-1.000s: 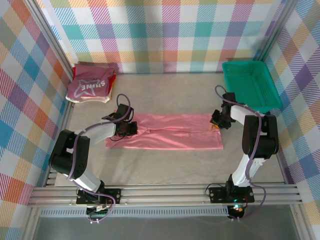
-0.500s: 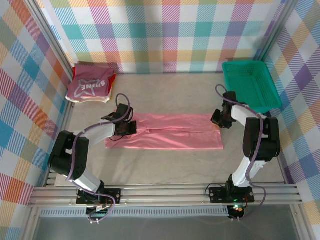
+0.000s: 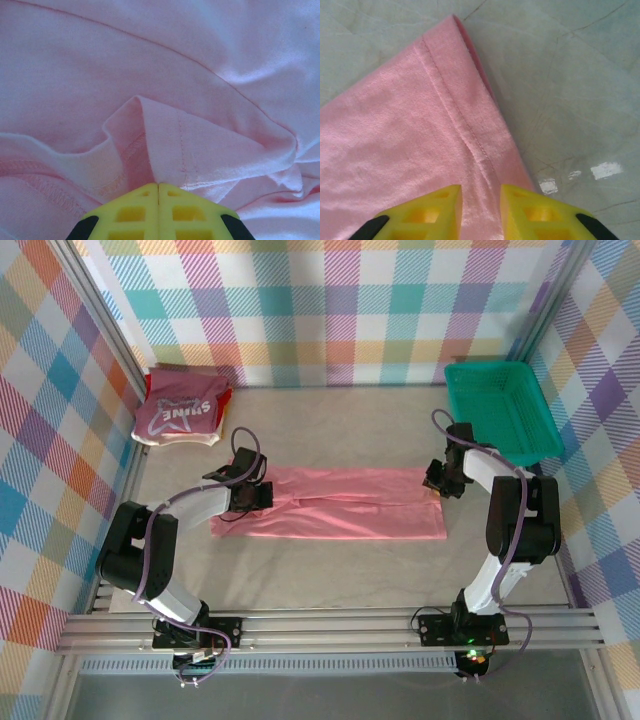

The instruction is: Fold and stack the t-shirts

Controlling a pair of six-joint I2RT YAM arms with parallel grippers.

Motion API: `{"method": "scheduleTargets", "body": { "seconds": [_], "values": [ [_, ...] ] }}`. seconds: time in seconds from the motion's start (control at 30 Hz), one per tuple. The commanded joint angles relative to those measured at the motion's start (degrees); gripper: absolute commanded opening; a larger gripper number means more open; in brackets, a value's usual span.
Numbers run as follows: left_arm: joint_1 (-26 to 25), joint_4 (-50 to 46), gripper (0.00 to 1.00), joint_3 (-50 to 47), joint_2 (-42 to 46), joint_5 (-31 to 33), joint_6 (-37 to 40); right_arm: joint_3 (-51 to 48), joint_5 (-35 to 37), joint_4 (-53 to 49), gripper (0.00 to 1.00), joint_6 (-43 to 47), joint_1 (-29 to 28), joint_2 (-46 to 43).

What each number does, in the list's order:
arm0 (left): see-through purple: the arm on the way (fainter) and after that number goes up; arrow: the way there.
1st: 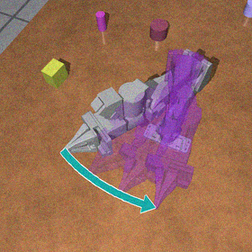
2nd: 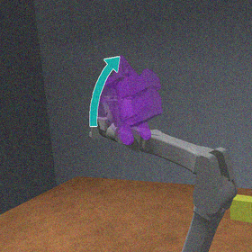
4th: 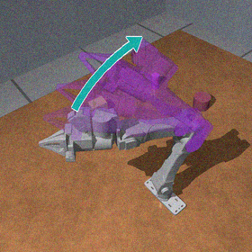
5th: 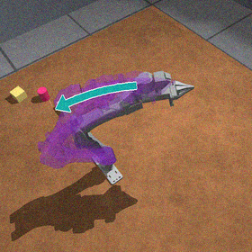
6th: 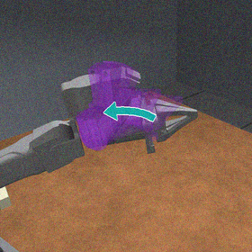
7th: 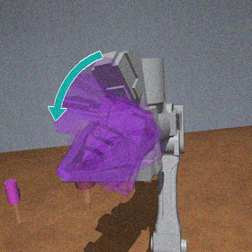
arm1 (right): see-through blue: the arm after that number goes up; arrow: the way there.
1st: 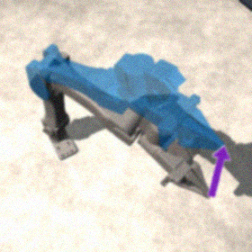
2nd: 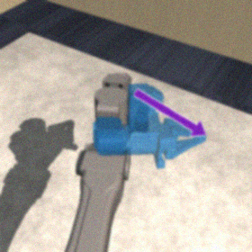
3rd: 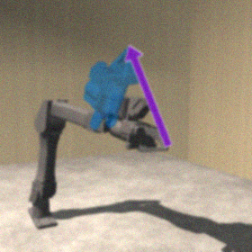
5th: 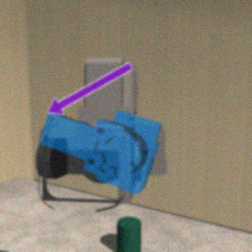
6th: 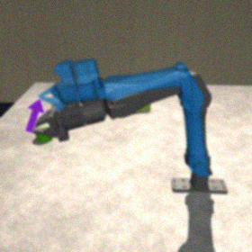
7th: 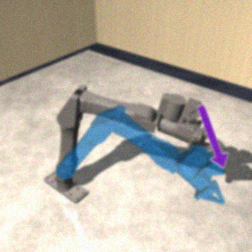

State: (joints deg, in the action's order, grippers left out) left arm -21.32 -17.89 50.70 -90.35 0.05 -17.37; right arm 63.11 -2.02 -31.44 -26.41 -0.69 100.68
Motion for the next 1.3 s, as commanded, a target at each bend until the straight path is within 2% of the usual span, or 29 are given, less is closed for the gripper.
{"method": "scheduleTargets", "body": {
  "seconds": [0.0, 0.07, 0.2, 0.27, 0.4, 0.5, 0.53, 0.57, 0.63, 0.8, 0.97, 1.27],
  "values": [
    [-0.7, -1.8, 0.00, -0.1, 3.5, -0.3, -1.8, -0.5, -0.4, -1.9, 0.18, 0.4, 0.3, 0.0],
    [-0.7, -3.5, 0.00, 0.3, 5.1, 0.0, -2.7, -0.9, 0.1, -1.6, 0.13, 0.4, 0.4, -0.3],
    [-0.8, -5.5, 0.00, 0.5, 7.6, -0.1, -3.2, -0.3, 0.1, -1.2, 0.12, 0.4, 0.4, -0.1],
    [-0.9, -6.8, 0.16, 0.8, 7.5, -0.5, -3.3, 0.2, -0.2, -1.4, 0.14, 0.5, 0.4, 0.3],
    [-1.4, -7.9, 0.17, 0.7, 8.9, -2.2, -4.7, 0.3, -0.2, -1.3, 0.11, 0.5, 0.4, 0.4],
    [-1.4, -6.9, 0.16, -0.1, 11.0, -3.9, -5.8, 0.0, 0.1, -1.3, 0.01, 0.5, 0.4, 0.3],
    [-1.4, -6.9, 0.16, -0.2, 11.4, -3.9, -6.0, -0.2, 0.1, -1.3, 0.00, 0.5, 0.4, 0.3],
    [-1.4, -7.0, 0.18, -0.2, 11.6, -3.0, -6.3, -0.2, 0.0, -1.2, 0.00, 0.5, 0.4, 0.3],
    [-1.4, -7.0, 0.29, -0.4, 11.5, -2.0, -6.8, -0.3, -0.1, -1.1, 0.00, 0.4, 0.4, 0.1],
    [-1.4, -5.7, 0.35, -0.2, 9.3, -3.1, -6.8, -0.4, -0.3, -1.6, 0.00, 0.3, 0.3, -2.4],
    [-1.4, -4.4, 0.38, -0.2, 8.4, -2.6, -6.4, 0.5, -1.0, -2.0, 0.00, 0.0, 0.5, -4.9],
    [-1.4, -3.8, 0.38, -0.3, 6.2, -2.5, -6.2, 1.7, -0.8, -2.2, 0.00, -0.3, 0.8, -4.8]
  ]
}}
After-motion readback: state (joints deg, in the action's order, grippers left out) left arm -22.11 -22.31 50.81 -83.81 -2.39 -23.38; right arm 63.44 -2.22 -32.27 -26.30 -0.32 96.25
